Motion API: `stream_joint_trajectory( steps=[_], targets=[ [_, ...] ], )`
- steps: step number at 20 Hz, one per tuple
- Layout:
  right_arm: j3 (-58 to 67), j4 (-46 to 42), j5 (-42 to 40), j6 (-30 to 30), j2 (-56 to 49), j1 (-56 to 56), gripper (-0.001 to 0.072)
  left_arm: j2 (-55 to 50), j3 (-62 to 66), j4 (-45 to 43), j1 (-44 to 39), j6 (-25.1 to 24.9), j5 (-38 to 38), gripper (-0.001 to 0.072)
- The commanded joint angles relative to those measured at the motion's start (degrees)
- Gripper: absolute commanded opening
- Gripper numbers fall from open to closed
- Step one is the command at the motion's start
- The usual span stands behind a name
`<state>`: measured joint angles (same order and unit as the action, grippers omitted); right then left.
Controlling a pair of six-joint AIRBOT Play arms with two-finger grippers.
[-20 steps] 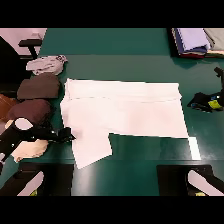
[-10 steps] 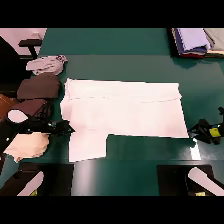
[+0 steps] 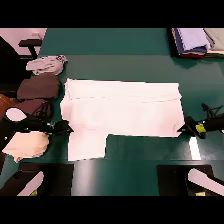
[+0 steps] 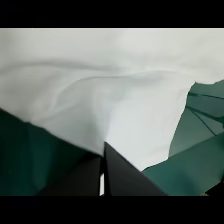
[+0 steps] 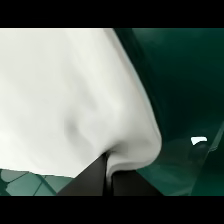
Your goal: Fold the shirts.
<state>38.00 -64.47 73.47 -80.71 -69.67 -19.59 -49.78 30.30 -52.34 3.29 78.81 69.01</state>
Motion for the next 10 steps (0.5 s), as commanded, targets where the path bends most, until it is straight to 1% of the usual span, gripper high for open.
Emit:
stream_joint_trajectory(
  steps=[1,3,5,7,8,10],
  targets=[
    [3.9,-5.6,4.5,0.0,3.1,3.9,0.0013,4.5,1.2,-5.3,0.0,3.0,4.7,0.0021],
    [5.2,-9.4,9.4,0.0,9.2,4.2,0.0013,10.5,1.2,-6.5,0.0,5.8,8.6,0.0021],
    [5.3,-12.5,13.1,0.0,15.7,4.2,0.0013,15.0,1.4,-6.4,0.0,8.0,14.2,0.0021],
    [5.3,-13.2,14.0,0.0,20.2,4.2,0.0013,16.1,2.9,-6.3,0.0,8.4,16.9,0.0021],
    [5.3,-13.1,13.4,0.0,21.3,4.2,0.0013,16.1,3.9,-6.3,0.0,8.4,16.0,0.0021],
    [5.7,-13.0,11.4,-0.3,21.5,4.2,0.0012,14.6,5.9,-6.4,0.0,8.4,11.7,0.0021]
  ],
)
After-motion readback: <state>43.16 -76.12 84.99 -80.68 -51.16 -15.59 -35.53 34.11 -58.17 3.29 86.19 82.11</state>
